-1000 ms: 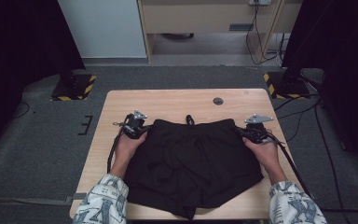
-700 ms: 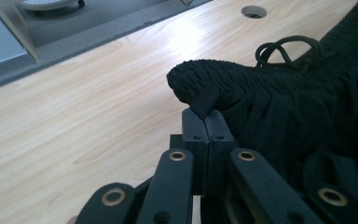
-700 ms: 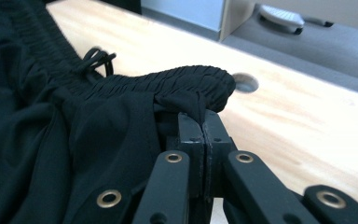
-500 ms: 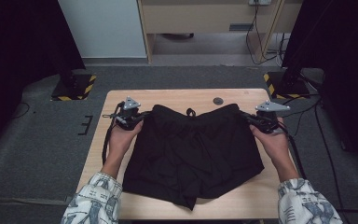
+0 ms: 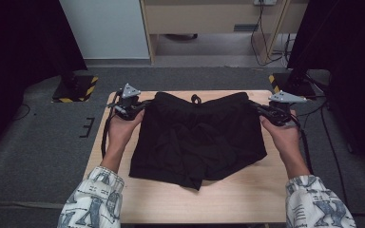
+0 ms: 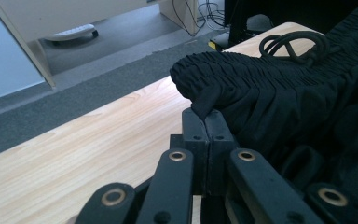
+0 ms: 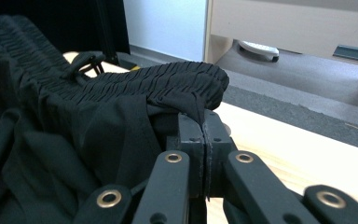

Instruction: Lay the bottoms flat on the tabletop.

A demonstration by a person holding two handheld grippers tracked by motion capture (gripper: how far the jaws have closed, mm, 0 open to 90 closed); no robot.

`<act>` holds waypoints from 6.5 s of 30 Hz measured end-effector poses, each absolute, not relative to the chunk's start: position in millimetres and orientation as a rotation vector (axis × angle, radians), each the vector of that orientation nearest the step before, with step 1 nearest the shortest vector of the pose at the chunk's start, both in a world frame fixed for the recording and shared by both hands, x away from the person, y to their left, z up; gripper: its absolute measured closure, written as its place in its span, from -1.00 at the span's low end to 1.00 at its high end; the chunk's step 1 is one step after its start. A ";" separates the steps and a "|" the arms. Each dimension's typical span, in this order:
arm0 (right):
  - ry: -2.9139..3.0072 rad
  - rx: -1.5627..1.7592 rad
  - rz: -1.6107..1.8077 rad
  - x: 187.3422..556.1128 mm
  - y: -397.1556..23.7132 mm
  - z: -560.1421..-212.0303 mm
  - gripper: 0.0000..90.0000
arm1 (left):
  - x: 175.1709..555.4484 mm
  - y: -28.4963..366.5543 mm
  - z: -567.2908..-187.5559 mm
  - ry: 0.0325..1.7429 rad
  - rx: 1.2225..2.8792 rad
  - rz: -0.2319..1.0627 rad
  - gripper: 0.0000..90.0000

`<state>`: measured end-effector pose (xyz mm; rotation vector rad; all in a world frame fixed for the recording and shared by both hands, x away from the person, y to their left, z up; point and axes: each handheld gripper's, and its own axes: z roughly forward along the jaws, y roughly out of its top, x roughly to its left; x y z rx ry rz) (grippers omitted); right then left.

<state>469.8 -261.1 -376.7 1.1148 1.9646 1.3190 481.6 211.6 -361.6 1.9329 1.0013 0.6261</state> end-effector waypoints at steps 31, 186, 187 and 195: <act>1.927 1.174 1.311 522.9 -263.0 -362.4 0.98 | 540.1 207.1 -344.5 1.049 1.958 0.606 0.97; 2.376 0.893 1.312 392.1 -108.9 -497.9 0.16 | 364.6 231.5 -502.4 1.057 1.987 0.616 -0.12; 2.390 0.883 1.313 392.3 -103.9 -497.2 0.14 | 368.7 230.1 -507.2 1.056 2.012 0.600 -0.10; 2.485 0.846 1.276 403.1 -51.1 -503.0 0.16 | 371.6 227.0 -507.5 1.028 2.059 0.499 0.43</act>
